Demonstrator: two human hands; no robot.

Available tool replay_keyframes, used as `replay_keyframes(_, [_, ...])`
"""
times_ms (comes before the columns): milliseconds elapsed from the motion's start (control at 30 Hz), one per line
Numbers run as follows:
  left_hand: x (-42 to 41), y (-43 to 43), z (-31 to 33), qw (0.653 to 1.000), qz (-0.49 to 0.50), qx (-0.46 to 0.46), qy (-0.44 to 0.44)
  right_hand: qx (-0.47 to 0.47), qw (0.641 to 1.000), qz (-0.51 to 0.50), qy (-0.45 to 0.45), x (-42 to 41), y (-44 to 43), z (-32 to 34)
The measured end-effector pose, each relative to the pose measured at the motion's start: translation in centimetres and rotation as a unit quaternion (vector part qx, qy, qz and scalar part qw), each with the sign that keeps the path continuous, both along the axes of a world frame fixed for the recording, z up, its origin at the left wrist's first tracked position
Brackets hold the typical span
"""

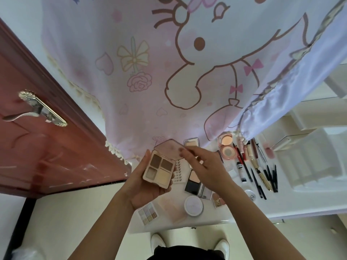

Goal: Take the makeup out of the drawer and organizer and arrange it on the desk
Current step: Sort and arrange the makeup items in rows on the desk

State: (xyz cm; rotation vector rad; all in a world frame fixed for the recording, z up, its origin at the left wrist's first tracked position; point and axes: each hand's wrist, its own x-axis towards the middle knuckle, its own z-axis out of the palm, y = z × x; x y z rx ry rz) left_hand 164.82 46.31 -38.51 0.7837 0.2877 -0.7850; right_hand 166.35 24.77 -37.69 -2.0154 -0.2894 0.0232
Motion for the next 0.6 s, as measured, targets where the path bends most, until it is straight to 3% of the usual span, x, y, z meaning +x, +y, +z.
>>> replay_keyframes(167, [-0.3, -0.1, -1.3, 0.998, -0.032, 0.043, -0.028, 0.067, 0.992, -0.087, 0.061, 0.5, 0.0, -0.7])
replay_keyframes(400, [-1.1, -0.1, -4.5, 0.973, 0.034, 0.229, -0.027, 0.096, 0.966, -0.119, 0.206, 0.2, 0.3, -4.3])
replay_keyframes(600, [-1.7, -0.6, -7.2, 0.963, 0.071, 0.257, 0.030, 0.096, 0.921, -0.113, 0.361, -0.5, 1.3, -6.9])
